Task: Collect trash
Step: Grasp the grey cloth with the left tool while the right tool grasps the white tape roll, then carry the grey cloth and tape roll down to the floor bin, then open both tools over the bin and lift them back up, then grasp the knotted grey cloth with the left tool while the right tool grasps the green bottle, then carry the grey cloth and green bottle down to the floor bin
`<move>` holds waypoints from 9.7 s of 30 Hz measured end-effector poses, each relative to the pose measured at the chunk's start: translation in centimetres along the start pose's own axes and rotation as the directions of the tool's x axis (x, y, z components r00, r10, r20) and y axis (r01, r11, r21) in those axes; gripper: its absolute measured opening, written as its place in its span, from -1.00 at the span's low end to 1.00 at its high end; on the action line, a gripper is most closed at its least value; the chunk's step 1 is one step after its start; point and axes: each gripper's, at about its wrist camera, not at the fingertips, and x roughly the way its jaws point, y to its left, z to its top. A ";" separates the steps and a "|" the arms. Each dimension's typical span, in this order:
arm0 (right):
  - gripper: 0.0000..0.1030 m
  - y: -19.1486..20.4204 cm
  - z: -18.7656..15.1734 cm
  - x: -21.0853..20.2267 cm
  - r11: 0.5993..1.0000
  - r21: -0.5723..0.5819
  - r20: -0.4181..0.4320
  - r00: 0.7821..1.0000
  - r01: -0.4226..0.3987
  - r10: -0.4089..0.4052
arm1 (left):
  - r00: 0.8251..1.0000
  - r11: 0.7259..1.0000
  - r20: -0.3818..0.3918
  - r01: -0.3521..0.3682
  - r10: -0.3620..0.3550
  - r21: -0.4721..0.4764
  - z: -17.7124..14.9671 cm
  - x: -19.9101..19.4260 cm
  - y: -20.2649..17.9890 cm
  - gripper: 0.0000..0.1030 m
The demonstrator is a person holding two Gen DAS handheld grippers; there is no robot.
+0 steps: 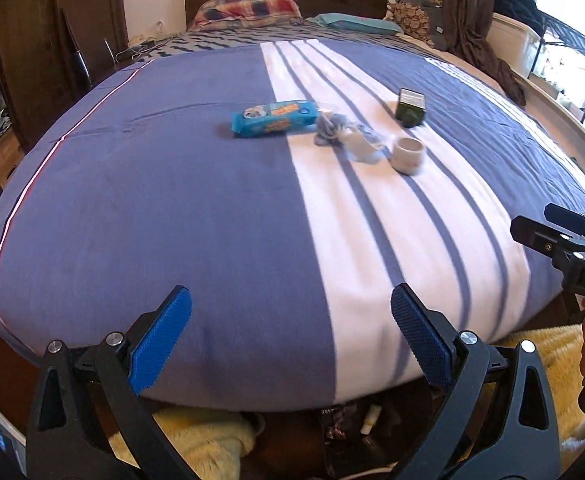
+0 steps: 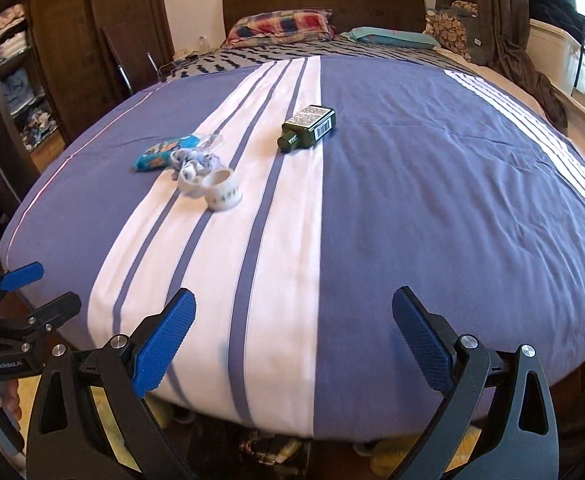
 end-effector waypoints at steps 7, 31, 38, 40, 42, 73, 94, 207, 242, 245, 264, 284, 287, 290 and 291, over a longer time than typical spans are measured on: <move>0.38 2.6 2.8 4.0 0.996 -0.054 -0.011 0.998 -0.066 0.066 | 1.000 1.000 -0.013 -0.006 0.006 -0.009 2.0 2.2 1.2 0.84; -0.35 -0.7 7.0 6.8 0.999 -0.039 0.012 1.000 -0.020 0.020 | 0.991 0.990 -0.002 0.132 -0.132 0.043 8.9 7.1 -3.2 0.34; -0.35 -2.2 6.0 6.2 0.999 -0.043 0.012 1.000 -0.017 0.018 | 0.990 0.989 -0.013 0.137 -0.137 0.045 10.3 8.6 -4.3 -0.01; -0.35 -2.4 5.8 6.1 0.999 -0.043 0.013 1.000 -0.020 0.021 | 0.991 0.990 -0.023 0.133 -0.132 0.046 10.6 9.3 -4.5 -0.13; -0.35 -2.5 5.3 6.0 0.999 -0.048 0.011 1.000 -0.018 0.018 | 0.988 0.987 -0.035 0.150 -0.148 0.051 10.6 9.8 -4.7 -0.45; -0.35 0.0 4.9 -6.3 0.998 -0.070 0.220 0.975 -0.005 0.020 | 0.966 0.990 0.249 0.039 -0.072 0.132 8.5 -7.2 -5.7 -0.68; -0.35 1.7 -2.8 -13.2 0.995 -0.080 0.243 0.968 -0.050 0.068 | 0.958 0.987 0.260 0.090 -0.122 0.131 -2.1 -13.6 -5.7 -0.68; 0.93 -1.3 12.0 10.8 0.996 0.028 -0.018 0.997 0.081 -0.081 | 0.988 0.985 -0.052 0.148 -0.144 0.084 10.2 10.8 -3.8 0.57; 0.29 0.2 6.9 7.4 0.999 -0.051 -0.057 0.998 0.020 -0.023 | 0.987 0.983 -0.023 0.160 -0.158 0.094 6.1 5.8 -4.1 -0.63; 0.29 0.7 5.1 5.5 0.997 -0.072 -0.049 0.999 0.010 -0.014 | 0.988 0.983 -0.006 0.153 -0.153 0.102 4.7 3.8 -4.6 -0.64; 0.29 2.1 -3.6 -5.8 0.995 -0.088 0.077 0.996 -0.034 0.041 | 0.983 0.982 0.079 0.160 -0.168 0.099 -3.7 -6.1 -5.7 -0.63; 0.29 2.7 -13.8 -1.8 0.993 -0.074 -0.144 0.986 -0.089 0.078 | 0.978 0.979 -0.113 0.186 -0.177 0.077 -12.9 -2.2 -6.6 -0.63; 0.29 3.0 -14.9 -0.6 0.993 -0.079 -0.185 0.980 -0.091 0.075 | 0.973 0.980 -0.156 0.185 -0.172 0.078 -14.3 -1.0 -6.9 -0.63; 0.29 3.0 -15.6 0.1 0.993 -0.078 -0.207 0.976 -0.088 0.070 | 0.967 0.979 -0.188 0.189 -0.172 0.076 -15.3 0.1 -7.0 -0.63; 0.29 2.9 -15.8 0.5 0.993 -0.076 -0.216 0.974 -0.087 0.069 | 0.964 0.979 -0.201 0.189 -0.171 0.073 -15.6 0.5 -7.0 -0.63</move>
